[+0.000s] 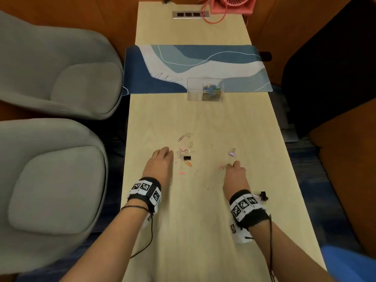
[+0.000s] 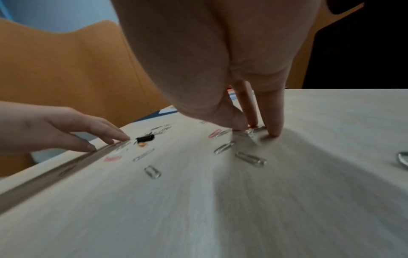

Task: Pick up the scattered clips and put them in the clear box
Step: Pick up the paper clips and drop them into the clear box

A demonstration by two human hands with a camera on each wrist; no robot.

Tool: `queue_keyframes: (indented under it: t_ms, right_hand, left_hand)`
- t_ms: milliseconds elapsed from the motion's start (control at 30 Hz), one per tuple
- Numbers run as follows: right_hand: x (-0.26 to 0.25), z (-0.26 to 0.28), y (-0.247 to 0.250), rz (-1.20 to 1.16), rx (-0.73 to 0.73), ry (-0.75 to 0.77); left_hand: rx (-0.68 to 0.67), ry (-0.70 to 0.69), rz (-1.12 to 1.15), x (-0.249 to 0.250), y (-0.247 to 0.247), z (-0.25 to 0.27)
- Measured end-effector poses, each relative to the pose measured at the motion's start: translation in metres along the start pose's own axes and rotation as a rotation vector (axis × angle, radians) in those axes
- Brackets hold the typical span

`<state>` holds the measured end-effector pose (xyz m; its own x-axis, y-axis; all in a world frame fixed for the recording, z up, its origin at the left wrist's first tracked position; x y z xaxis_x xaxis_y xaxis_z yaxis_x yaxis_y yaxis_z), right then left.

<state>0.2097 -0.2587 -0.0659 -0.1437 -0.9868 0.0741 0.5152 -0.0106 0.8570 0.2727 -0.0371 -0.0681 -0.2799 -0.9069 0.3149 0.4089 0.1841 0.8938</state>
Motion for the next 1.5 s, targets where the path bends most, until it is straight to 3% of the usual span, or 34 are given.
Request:
queue_keyframes:
  t_ms: [233,367,533,667,833,933,1100,1300,1500]
  right_hand:
    - [-0.016,0.012,-0.006,-0.103,0.070,0.132]
    - [-0.014,0.024,-0.016,-0.137,0.021,0.211]
    - [0.022,0.024,-0.020,-0.290,-0.013,0.074]
    - [0.017,0.029,-0.029,-0.326,-0.054,0.018]
    - [-0.001,0.014,-0.024,-0.431,-0.017,0.075]
    - [0.014,0.005,-0.015,-0.536,0.059,0.074]
    - [0.003,0.001,-0.016,-0.274,0.096,0.323]
    - [-0.020,0.031,-0.047,0.055,0.033,0.486]
    - [-0.025,0.043,-0.038,0.156,0.070,0.480]
  left_hand:
    - [0.129,0.145,0.107,-0.003,-0.025,0.057]
    - [0.108,0.158,0.257,0.006,-0.033,0.072]
    - [0.228,0.162,0.436,0.001,-0.040,0.070]
    - [0.346,0.147,0.539,0.014,-0.040,0.059]
    - [0.217,0.122,0.517,0.046,-0.047,0.032]
    - [0.099,0.016,0.358,0.071,-0.053,0.029]
    - [0.016,-0.126,0.112,0.088,-0.067,0.035]
    - [0.063,-0.149,0.181,0.099,-0.067,0.033]
    - [0.155,-0.154,0.209,0.108,-0.063,0.025]
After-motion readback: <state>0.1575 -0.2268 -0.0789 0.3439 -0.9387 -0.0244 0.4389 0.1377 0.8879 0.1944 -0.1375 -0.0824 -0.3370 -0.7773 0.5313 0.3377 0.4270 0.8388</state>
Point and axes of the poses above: each hand's wrist, its own z-axis away from the middle knuckle, its own y-axis out of the back of the hand, x = y × z, the point moved 9 cm from there along -z, towards the middle knuckle, and after that the axes turned 7 degrees about -x, right-handed, at the moved point
